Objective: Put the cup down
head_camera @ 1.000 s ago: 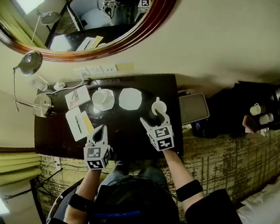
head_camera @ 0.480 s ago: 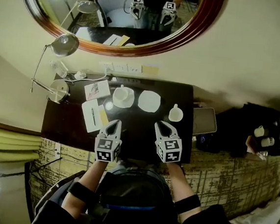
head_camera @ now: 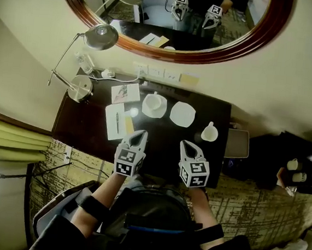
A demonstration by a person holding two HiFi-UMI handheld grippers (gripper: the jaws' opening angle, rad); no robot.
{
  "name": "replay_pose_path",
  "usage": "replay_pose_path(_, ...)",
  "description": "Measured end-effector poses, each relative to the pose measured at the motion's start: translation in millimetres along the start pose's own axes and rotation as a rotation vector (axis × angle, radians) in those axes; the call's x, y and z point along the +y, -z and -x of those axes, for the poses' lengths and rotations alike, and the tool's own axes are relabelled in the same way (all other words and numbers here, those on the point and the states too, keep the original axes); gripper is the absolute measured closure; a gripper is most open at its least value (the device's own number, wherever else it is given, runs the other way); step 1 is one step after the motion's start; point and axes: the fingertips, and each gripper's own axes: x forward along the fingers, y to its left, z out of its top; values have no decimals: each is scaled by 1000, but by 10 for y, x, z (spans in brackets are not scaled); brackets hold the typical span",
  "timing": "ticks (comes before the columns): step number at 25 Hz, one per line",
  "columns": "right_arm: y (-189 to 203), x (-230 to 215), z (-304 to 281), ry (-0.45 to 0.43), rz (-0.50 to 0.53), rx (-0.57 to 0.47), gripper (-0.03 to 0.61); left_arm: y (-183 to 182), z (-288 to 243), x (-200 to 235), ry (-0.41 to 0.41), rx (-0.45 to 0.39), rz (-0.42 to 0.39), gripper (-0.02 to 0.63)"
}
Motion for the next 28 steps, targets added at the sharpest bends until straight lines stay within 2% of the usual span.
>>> replay_pose_path(4, -41, 22, -23, -11, -2, 2, 572, 3, -59, 73, -13, -10, 46, 614)
replay_pose_path(11, 20, 46, -28, -22, -33, 15, 572, 72, -281, 152, -6, 26, 50, 604)
replay_pose_path(13, 52, 49, -40, -18, -45, 20, 572, 76, -396, 182, 11, 39, 52, 540)
replay_pose_path(15, 129, 42, -54, -8, -54, 28, 572, 99, -527, 241, 27, 58, 50, 448)
replay_pose_path(17, 224, 23, -88, 3, -56, 37, 572, 118, -670, 344, 29, 75, 43, 390)
replay_pose_path(19, 290, 10, -132, 9, -63, 49, 572, 122, -833, 409, 39, 109, 38, 336)
replay_pose_path(22, 342, 37, -202, 6, -90, 75, 572, 195, -1136, 536, 45, 174, 20, 212)
replay_pose_path(28, 489, 116, -441, -3, -119, 97, 572, 203, -1682, 772, 77, 237, -14, 77)
